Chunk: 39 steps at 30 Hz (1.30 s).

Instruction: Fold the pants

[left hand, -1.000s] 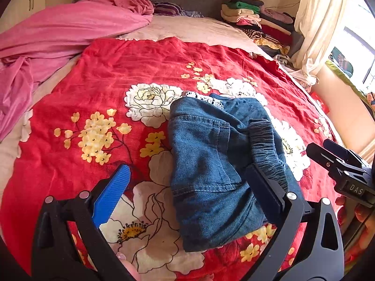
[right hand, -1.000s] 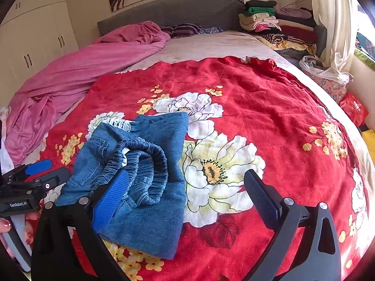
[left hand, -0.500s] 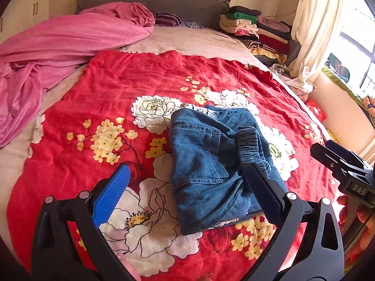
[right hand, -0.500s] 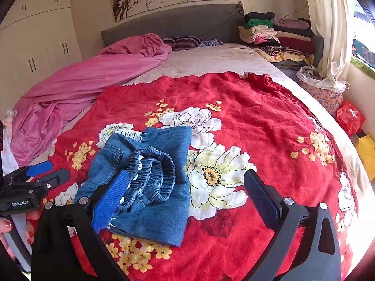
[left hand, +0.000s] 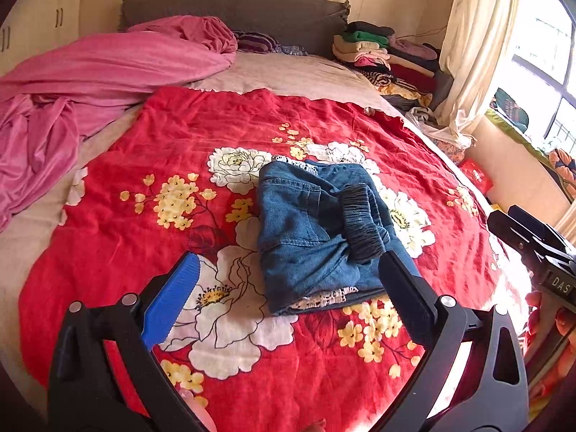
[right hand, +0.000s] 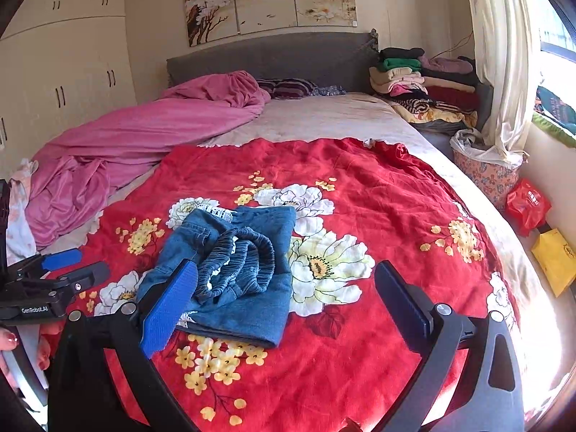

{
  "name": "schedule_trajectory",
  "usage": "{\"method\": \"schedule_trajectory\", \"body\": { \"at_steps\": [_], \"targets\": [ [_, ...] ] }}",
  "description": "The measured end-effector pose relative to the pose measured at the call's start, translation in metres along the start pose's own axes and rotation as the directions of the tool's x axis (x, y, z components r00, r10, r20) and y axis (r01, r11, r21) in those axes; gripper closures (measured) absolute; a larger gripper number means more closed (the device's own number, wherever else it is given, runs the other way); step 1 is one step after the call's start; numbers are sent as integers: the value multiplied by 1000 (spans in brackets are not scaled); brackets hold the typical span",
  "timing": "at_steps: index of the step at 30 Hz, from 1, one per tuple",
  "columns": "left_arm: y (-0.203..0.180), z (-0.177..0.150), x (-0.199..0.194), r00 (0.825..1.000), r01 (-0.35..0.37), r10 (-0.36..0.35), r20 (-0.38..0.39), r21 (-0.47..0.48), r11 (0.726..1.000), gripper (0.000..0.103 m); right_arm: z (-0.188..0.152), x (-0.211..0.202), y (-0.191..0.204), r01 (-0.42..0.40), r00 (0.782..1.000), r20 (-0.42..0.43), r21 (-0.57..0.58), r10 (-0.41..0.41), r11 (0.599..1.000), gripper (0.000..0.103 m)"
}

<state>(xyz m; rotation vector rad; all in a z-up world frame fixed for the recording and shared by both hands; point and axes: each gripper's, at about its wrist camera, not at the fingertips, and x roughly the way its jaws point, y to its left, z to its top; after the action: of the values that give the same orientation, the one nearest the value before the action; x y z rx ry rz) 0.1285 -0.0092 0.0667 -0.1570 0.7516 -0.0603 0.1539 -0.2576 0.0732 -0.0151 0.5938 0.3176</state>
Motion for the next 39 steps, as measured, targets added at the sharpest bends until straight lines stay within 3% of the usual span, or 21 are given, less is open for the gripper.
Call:
{"method": "schedule_trajectory", "body": {
  "at_steps": [23,39],
  "targets": [
    [0,-57,-46,1000,-10,10,20,26,1000,10,-45,-64,-10,36,998,56,24,-38,999,5],
    [6,-100,-53,1000,-2,2,22,5,1000,10,-88,-70,-1,0,999,39,51,-2,999,5]
  ]
}}
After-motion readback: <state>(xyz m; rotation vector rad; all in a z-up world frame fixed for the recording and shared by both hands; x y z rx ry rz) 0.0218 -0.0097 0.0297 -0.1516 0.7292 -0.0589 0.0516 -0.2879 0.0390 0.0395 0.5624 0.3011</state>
